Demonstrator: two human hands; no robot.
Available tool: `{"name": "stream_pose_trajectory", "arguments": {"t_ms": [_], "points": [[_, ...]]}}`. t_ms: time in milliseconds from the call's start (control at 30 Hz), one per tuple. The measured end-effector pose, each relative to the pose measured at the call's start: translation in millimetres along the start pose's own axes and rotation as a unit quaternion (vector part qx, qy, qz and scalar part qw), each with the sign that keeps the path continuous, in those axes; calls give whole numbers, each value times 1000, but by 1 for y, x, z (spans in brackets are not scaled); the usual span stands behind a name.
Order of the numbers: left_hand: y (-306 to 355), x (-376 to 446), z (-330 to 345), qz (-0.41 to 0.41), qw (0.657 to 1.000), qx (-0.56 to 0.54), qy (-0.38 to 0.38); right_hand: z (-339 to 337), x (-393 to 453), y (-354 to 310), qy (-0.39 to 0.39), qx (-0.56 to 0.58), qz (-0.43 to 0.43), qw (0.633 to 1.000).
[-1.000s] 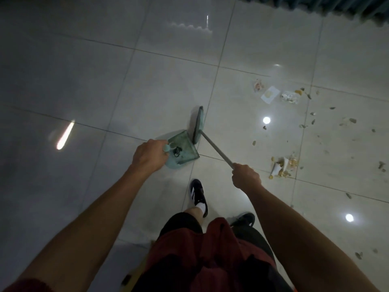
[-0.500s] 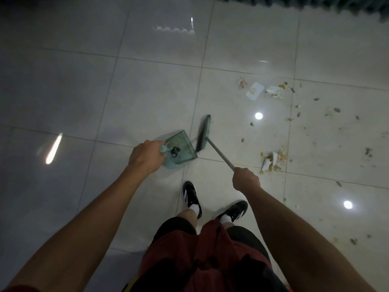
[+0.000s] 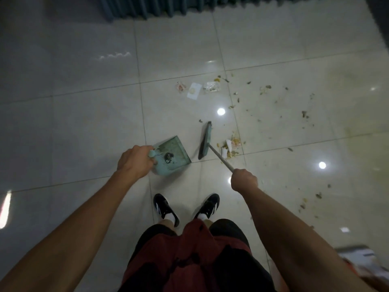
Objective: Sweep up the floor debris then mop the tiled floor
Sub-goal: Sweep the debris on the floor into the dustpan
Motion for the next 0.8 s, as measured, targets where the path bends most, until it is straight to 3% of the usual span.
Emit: {"name": "stream_pose_trajectory", "arguments": {"t_ms": [367,600,800], "points": [[105,28,-29,79,994,69,34,-24,4,66,18,99,63,993],[89,42,-44,77,993,75,46,-28,17,43,18,137,48,989],[33,70,-55,49,996,53,48,-43,45,-29,19,138,21,990]]}}
Point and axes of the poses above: each hand's wrist, its own x-axis towards the middle knuckle, its own z-axis out of the palm, y = z × x, the point moved 4 cm from there along x, towards the middle knuckle, and after that the axes turned 15 degrees about x, right-handed, at the moved point
